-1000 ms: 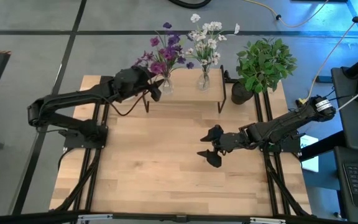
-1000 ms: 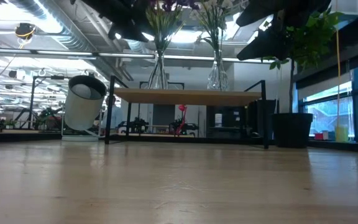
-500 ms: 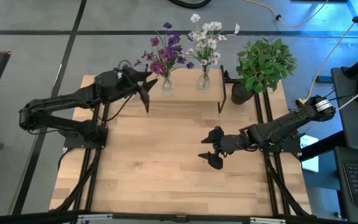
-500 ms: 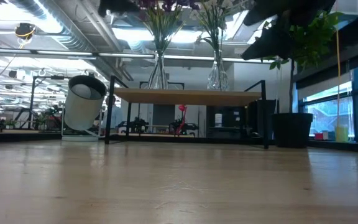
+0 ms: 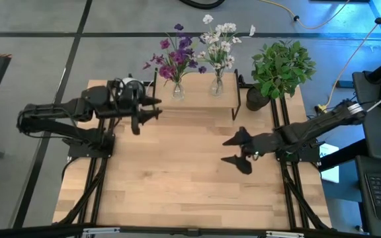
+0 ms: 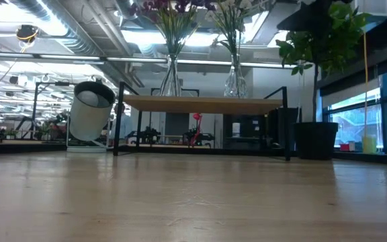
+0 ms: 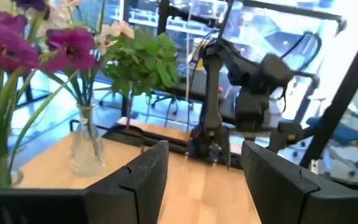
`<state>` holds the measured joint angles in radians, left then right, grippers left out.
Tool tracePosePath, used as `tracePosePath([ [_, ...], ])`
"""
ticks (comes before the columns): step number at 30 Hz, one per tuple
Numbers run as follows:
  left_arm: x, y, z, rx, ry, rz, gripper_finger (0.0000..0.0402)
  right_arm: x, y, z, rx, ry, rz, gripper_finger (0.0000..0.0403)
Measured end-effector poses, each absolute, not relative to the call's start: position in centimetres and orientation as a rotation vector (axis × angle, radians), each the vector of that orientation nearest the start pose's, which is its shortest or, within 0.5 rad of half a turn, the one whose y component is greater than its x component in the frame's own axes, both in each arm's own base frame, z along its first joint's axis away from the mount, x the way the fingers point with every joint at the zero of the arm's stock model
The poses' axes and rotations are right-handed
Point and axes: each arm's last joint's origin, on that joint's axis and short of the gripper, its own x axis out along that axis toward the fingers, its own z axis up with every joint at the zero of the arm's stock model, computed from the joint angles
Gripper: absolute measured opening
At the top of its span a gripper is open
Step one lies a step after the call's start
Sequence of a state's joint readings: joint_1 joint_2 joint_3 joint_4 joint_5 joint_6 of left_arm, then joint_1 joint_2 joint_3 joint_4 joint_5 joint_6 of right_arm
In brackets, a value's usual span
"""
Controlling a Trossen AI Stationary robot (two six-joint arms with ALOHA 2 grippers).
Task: Pick and place flowers into a vace then onto a shelf
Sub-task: Return to Home Position
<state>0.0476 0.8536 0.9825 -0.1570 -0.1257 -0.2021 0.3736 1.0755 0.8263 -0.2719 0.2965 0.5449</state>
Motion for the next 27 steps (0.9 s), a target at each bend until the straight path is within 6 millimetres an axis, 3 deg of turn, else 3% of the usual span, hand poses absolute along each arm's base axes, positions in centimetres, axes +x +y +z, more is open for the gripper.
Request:
tracePosePath([
  [4, 17.7, 0.0, 38.4, -0.210, 0.019, 0.221, 0.0196, 20.1, 7.3, 28.5, 0.389, 0.396, -0.058, 0.0339],
  [11, 16.2, -2.2, 35.8, -0.204, -0.020, 0.192, 0.0196, 18.4, 7.1, 25.7, 0.415, 0.194, 0.042, 0.0339],
  [16, 14.0, -2.1, 34.2, -0.231, -0.118, 0.170, 0.0196, 16.8, 6.5, 24.2, 0.394, 0.128, 0.079, 0.0339],
  [27, 11.6, -0.8, 28.2, -0.260, -0.229, 0.246, 0.0196, 14.5, 4.3, 21.6, 0.413, 0.085, 0.010, 0.0339],
])
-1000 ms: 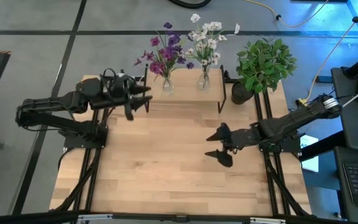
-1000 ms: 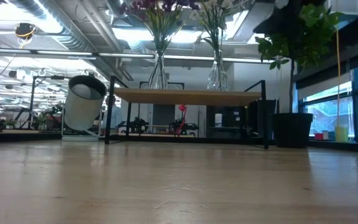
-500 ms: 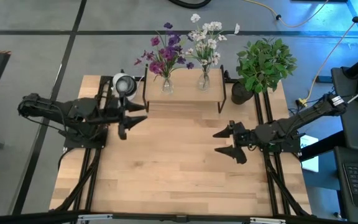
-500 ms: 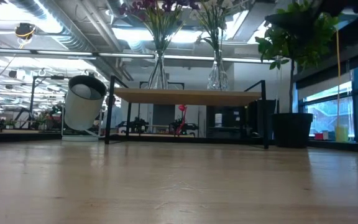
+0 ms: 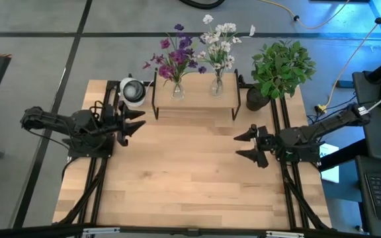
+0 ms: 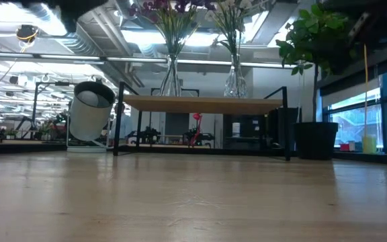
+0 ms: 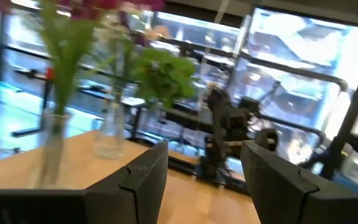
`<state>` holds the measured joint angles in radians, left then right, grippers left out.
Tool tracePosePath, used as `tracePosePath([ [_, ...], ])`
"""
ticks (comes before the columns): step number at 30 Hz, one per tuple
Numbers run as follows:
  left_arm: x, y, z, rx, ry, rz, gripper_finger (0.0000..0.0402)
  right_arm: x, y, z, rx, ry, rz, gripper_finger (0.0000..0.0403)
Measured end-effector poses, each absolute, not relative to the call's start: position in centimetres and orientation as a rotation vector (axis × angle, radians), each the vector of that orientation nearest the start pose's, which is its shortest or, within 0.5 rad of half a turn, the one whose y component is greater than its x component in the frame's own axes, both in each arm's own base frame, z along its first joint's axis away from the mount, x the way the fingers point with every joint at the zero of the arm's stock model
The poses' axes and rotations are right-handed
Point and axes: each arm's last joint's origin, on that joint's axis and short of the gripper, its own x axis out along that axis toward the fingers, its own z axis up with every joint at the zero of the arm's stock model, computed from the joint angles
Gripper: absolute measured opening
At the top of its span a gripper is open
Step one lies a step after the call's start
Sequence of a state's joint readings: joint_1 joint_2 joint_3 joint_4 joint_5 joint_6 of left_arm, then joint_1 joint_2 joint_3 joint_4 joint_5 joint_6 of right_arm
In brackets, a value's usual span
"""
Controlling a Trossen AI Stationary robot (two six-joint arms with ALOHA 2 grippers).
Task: Pick and place flowers into a vace then onto a shelf
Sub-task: Return to Home Position
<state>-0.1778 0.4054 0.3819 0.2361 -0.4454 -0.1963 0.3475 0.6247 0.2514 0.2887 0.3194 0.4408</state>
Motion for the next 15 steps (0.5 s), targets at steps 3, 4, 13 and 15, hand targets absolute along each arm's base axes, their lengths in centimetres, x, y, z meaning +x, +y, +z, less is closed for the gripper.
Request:
tracePosePath([
  [3, 10.4, -0.2, 27.7, -0.269, -0.265, 0.294, 0.0196, 14.0, 3.5, 21.3, 0.418, 0.059, -0.024, 0.0339],
  [4, 9.9, -0.1, 27.7, -0.271, -0.275, 0.309, 0.0196, 13.8, 3.3, 21.2, 0.416, 0.047, -0.034, 0.0339],
  [13, 5.6, 1.2, 26.8, -0.289, -0.315, 0.470, 0.0196, 12.1, 1.5, 20.0, 0.415, -0.056, -0.116, 0.0339],
  [15, 5.5, 1.3, 26.8, -0.283, -0.310, 0.502, 0.0196, 11.7, 1.2, 19.7, 0.422, -0.084, -0.128, 0.0339],
])
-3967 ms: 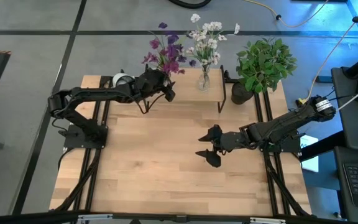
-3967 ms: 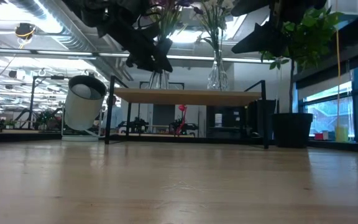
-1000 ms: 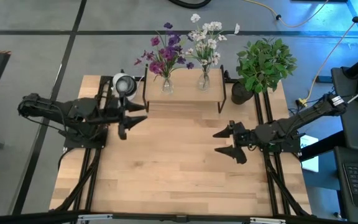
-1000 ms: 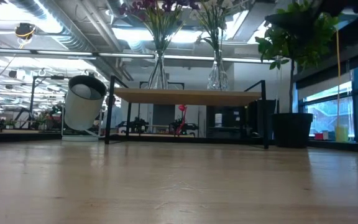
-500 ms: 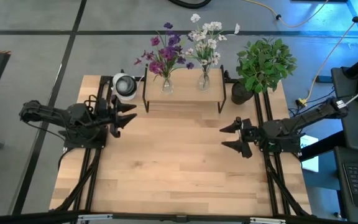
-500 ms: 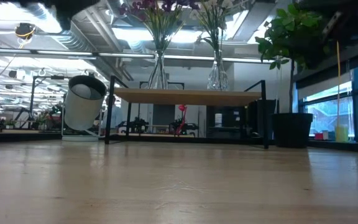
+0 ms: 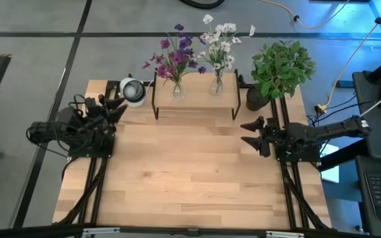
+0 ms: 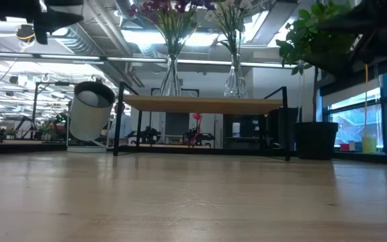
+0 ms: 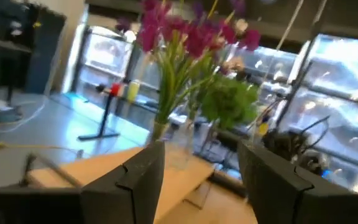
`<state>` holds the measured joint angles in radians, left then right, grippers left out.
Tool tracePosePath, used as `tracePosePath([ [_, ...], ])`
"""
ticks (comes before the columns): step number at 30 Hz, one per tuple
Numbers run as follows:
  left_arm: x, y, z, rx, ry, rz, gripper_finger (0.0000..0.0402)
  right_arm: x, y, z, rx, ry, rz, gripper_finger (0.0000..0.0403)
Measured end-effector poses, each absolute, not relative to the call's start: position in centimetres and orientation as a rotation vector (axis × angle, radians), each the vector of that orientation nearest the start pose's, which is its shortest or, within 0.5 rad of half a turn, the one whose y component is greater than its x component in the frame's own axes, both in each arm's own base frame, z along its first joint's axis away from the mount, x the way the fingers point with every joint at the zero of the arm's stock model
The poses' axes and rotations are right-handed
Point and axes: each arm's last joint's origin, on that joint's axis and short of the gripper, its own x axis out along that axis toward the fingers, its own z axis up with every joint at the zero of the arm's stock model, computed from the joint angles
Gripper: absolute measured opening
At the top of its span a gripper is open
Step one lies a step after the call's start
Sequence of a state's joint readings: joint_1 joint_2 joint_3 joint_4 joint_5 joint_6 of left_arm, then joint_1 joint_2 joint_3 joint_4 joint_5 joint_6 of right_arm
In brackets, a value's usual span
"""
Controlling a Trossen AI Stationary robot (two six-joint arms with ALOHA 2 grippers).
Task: Pick and place flowers into a vace then onto a shelf
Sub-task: Return to Home Position
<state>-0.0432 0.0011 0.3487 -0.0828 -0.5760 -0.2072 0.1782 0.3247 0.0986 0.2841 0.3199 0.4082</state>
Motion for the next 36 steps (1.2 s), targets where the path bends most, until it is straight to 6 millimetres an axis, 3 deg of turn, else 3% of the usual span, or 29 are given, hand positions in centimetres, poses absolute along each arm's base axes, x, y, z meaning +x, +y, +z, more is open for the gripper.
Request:
tracePosePath([
  [12, 5.4, 1.8, 27.3, -0.245, -0.369, 0.555, 0.0196, 10.0, -0.2, 19.2, 0.427, -0.136, -0.225, 0.0339],
  [25, 5.1, 2.9, 27.5, -0.201, -0.404, 0.736, 0.0196, 9.4, -0.7, 19.5, 0.431, -0.185, -0.244, 0.0339],
  [36, 8.5, 5.0, 26.5, -0.220, -0.222, 0.719, 0.0196, 9.4, -0.8, 19.4, 0.431, -0.175, -0.261, 0.0339],
])
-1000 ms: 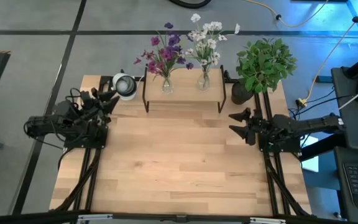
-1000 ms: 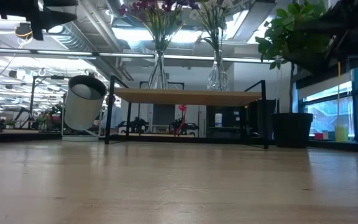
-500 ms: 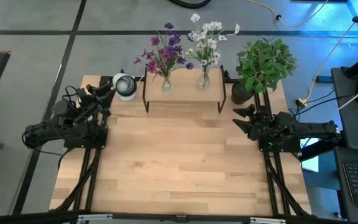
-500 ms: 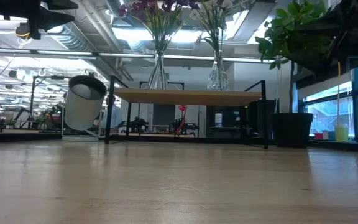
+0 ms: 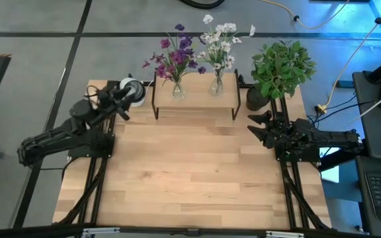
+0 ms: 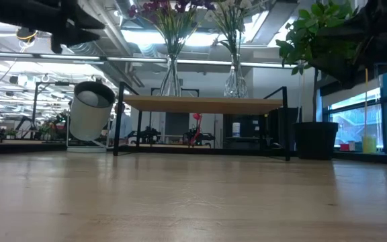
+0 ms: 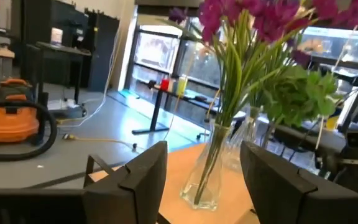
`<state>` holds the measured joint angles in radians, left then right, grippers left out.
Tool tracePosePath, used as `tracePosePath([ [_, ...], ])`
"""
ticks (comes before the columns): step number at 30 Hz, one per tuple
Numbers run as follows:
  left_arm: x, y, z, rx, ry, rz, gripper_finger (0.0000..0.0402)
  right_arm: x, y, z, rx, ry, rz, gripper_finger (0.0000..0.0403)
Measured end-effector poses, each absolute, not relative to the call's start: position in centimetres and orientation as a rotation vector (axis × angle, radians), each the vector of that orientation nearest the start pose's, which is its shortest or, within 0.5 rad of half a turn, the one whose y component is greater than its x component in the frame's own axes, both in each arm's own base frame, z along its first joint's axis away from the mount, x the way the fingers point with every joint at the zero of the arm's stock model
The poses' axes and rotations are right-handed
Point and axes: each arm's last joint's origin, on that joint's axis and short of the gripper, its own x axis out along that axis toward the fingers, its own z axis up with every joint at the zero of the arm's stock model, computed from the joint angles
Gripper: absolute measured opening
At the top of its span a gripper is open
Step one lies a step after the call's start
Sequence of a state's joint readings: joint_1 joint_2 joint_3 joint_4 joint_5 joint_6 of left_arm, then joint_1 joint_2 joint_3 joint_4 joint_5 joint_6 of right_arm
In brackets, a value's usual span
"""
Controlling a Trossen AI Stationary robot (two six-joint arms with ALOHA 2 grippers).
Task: Pick and place flowers into a vace then onto a shelf
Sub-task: Return to Home Position
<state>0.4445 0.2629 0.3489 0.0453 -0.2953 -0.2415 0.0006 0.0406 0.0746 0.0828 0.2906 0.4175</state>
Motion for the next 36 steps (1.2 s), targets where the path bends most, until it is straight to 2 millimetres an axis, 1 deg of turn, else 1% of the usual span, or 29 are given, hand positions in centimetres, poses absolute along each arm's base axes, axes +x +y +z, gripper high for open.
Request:
tracePosePath([
  [3, 9.0, 5.5, 26.4, -0.239, -0.206, 0.725, 0.0196, 9.4, -0.8, 19.3, 0.430, -0.171, -0.257, 0.0339],
  [7, 8.9, 5.5, 25.9, -0.252, -0.214, 0.688, 0.0196, 9.4, -0.8, 19.0, 0.431, -0.134, -0.252, 0.0339],
  [16, 8.5, 5.3, 22.6, -0.283, -0.325, 0.663, 0.0196, 9.5, -0.8, 18.9, 0.432, -0.118, -0.250, 0.0339],
  [18, 8.4, 5.3, 21.9, -0.287, -0.313, 0.664, 0.0196, 9.5, -0.8, 18.7, 0.413, -0.102, -0.253, 0.0339],
  [23, 8.4, 5.2, 21.2, -0.285, -0.302, 0.639, 0.0196, 9.6, -0.8, 18.6, 0.389, -0.127, -0.249, 0.0339],
  [29, 8.7, 5.3, 19.3, -0.315, -0.262, 0.647, 0.0196, 9.8, -0.8, 17.6, 0.396, -0.154, -0.244, 0.0339],
  [36, 8.9, 5.4, 17.6, -0.349, -0.220, 0.659, 0.0196, 9.8, -0.8, 17.6, 0.400, -0.153, -0.244, 0.0339],
])
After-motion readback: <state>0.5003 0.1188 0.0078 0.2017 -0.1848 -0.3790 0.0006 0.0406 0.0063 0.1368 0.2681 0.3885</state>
